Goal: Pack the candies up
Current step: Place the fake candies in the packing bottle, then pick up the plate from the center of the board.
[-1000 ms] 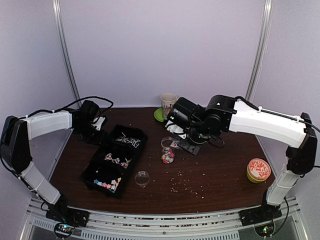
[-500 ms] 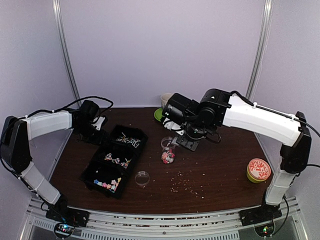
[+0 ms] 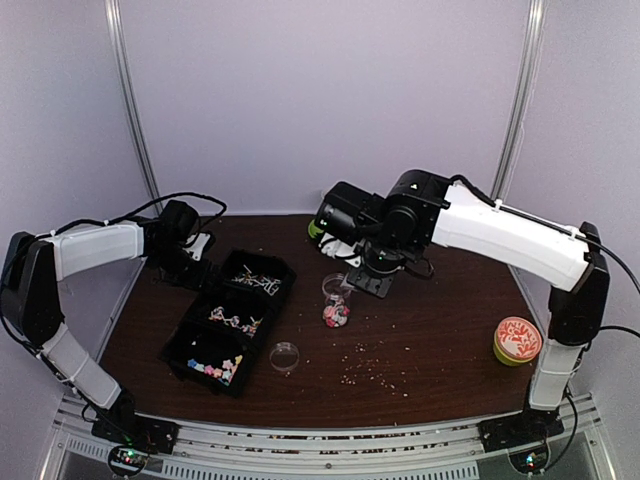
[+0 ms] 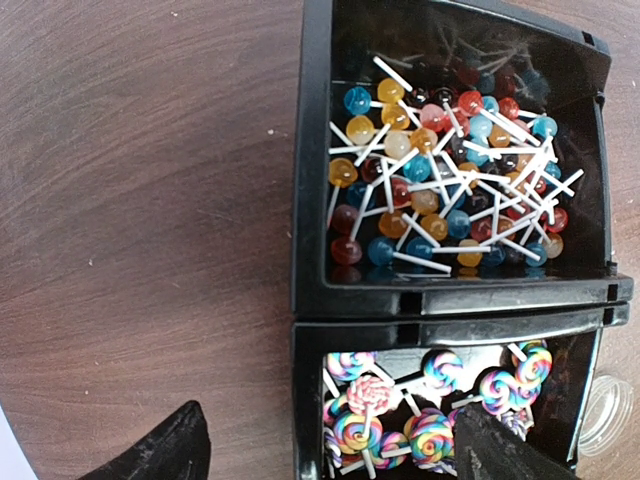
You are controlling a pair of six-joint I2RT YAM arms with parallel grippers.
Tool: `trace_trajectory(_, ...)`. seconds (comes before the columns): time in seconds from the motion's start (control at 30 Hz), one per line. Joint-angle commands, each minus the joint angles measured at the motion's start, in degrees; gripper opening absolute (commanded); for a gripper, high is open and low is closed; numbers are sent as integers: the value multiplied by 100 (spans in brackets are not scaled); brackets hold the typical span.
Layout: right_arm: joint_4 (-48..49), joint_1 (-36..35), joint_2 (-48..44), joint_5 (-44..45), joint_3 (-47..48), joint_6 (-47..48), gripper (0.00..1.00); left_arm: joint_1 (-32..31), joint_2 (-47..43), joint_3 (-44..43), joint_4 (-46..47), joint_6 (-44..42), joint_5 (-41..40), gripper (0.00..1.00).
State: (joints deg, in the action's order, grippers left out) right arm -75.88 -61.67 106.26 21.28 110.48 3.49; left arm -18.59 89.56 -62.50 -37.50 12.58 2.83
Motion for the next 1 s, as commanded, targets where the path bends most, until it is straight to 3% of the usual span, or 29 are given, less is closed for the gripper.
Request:
trace_trajectory(0.0, -258, 11, 167, 27, 385, 123, 0, 22, -31, -122, 129, 18, 69, 87)
trace_trajectory(0.2, -128, -26, 58, 377, 235, 194, 0, 22, 98, -152, 113, -34, 75, 84)
trace_trajectory(0.57, 3096, -214, -1798, 641, -2710, 974, 0, 24, 307, -175, 78, -63, 42, 80)
trace_trajectory(0.97, 5170, -343, -3065, 66, -4268, 1136, 0, 74, 426, -177, 91, -102, 21, 73)
